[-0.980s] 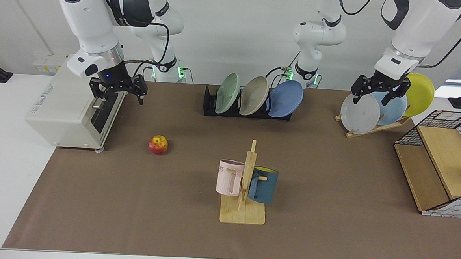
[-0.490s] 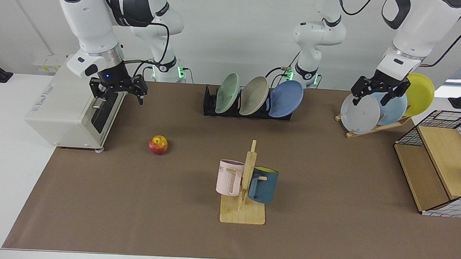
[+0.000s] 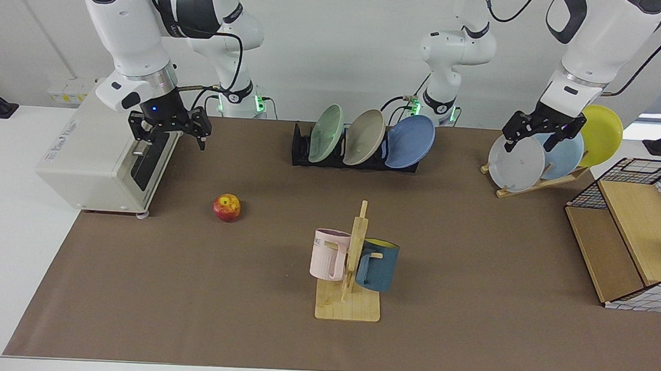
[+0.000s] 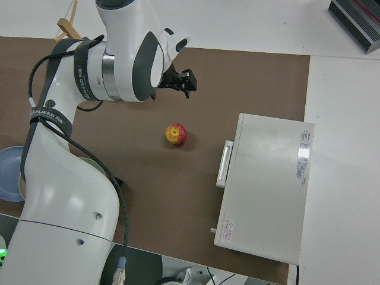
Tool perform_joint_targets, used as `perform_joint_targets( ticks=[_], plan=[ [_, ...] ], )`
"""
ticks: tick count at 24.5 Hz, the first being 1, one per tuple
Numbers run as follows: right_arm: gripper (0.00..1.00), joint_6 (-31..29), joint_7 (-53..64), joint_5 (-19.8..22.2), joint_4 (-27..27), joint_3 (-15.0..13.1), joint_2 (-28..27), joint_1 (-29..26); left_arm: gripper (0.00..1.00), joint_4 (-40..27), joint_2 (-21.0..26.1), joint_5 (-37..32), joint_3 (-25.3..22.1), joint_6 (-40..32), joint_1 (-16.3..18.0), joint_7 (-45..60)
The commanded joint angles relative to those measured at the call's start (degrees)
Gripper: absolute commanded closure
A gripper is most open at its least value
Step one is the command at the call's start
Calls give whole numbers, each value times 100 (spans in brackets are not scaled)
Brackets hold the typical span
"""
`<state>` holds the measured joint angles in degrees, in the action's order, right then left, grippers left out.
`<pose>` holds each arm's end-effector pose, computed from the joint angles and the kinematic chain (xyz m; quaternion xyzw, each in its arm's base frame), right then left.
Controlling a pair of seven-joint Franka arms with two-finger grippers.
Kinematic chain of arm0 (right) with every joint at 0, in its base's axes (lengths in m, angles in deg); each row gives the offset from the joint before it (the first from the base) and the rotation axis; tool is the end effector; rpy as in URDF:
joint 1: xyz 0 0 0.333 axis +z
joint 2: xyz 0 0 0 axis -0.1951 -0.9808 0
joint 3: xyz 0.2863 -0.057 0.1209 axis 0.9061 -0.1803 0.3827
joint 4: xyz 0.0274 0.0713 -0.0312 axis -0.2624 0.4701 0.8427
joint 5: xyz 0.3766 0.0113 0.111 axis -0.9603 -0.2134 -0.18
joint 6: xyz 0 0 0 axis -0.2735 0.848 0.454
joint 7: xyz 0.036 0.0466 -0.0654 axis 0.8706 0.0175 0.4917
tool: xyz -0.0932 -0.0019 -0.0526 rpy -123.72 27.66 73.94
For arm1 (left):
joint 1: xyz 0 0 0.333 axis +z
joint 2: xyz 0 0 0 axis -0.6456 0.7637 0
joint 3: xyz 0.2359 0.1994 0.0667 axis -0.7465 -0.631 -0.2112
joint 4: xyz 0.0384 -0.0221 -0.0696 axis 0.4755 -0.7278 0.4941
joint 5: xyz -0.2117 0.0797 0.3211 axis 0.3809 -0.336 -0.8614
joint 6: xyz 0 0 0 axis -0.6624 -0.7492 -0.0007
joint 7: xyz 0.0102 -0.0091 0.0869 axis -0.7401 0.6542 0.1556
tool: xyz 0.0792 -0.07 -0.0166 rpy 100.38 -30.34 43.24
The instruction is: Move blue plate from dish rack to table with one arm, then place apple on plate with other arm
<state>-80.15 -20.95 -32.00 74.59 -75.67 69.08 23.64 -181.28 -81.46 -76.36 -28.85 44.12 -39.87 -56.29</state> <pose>0.5593 0.0244 0.5719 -0.9973 -0.0682 -0.0279 0.0063 0.5402 -0.0121 0.6038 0.9998 0.0161 0.0062 0.0024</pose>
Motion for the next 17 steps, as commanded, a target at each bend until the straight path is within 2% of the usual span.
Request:
perform_joint_targets(
  ticks=[1, 4, 8, 11, 14, 17],
  plan=[
    [0, -5, -101, -17, 9, 81, 9, -96, 0, -410, -267, 10, -2, -69, -78, 78],
    [0, -14, -101, -17, 9, 81, 9, -96, 0, -1156, -793, -69, 269, 70, -95, 148],
    [0, -5, -101, -17, 9, 81, 9, -96, 0, -2746, -2004, -411, 954, 895, -78, 901],
    [0, -5, -101, -17, 9, 81, 9, -96, 0, -3530, -2796, -613, 1587, 1170, -16, 1378],
    [0, -14, -101, -17, 9, 81, 9, -96, 0, -3847, -3176, -833, 1974, 1161, -7, 1606],
    [0, -5, -101, -17, 18, 81, 9, -105, 0, -4129, -3299, -1131, 2388, 1266, -16, 2159]
  ],
)
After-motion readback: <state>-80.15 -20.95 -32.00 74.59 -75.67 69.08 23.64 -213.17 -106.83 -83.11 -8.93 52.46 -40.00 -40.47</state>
